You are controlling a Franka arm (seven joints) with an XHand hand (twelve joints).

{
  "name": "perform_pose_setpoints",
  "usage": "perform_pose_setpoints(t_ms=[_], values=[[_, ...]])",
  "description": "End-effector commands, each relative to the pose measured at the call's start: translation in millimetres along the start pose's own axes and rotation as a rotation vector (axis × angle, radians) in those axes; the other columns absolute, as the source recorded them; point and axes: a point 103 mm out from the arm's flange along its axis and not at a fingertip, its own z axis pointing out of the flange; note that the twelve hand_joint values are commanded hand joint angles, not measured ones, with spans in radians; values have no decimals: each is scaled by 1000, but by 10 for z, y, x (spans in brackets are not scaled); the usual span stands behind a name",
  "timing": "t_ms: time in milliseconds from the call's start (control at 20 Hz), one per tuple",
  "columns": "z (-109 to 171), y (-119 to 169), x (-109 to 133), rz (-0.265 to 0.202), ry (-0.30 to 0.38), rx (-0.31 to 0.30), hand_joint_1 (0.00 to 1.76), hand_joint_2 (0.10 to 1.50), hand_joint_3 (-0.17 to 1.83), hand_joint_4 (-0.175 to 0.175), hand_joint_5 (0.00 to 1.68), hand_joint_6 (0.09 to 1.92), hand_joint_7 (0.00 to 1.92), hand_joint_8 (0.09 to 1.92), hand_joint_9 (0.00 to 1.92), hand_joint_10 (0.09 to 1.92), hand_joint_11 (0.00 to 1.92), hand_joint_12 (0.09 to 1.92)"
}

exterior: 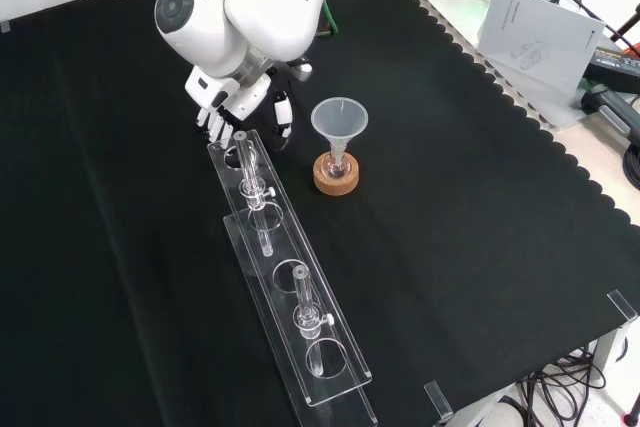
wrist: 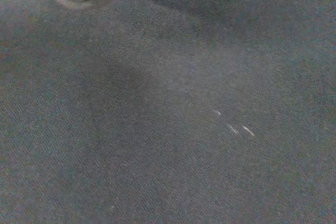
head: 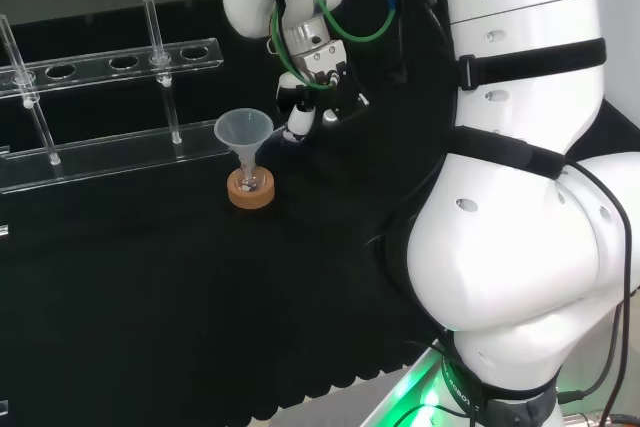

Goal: Pick up the weighing funnel.

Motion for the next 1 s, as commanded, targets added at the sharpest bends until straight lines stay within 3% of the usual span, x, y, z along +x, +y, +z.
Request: perform_pose_setpoints(t_ms=[50, 500, 650, 800, 1000], values=[[16, 34, -4, -8, -4, 1, 866, 625, 556, 27, 769, 736, 398, 714, 610, 599, 339, 1339], [15, 46, -49, -21, -11, -3, 872, 627, 559, 27, 770, 736, 401, 713, 617, 596, 349, 1333], [16, 40, -42, -2, 5, -6, 869, 626, 556, -3, 645, 742, 362, 714, 603, 594, 346, 1330], [17, 6, -58, 20, 21, -20, 830, 612, 553, -43, 429, 608, 254, 743, 530, 628, 301, 1351], [15, -44, -71, 33, 34, -18, 766, 598, 525, -61, 373, 438, 169, 760, 455, 683, 253, 1379]])
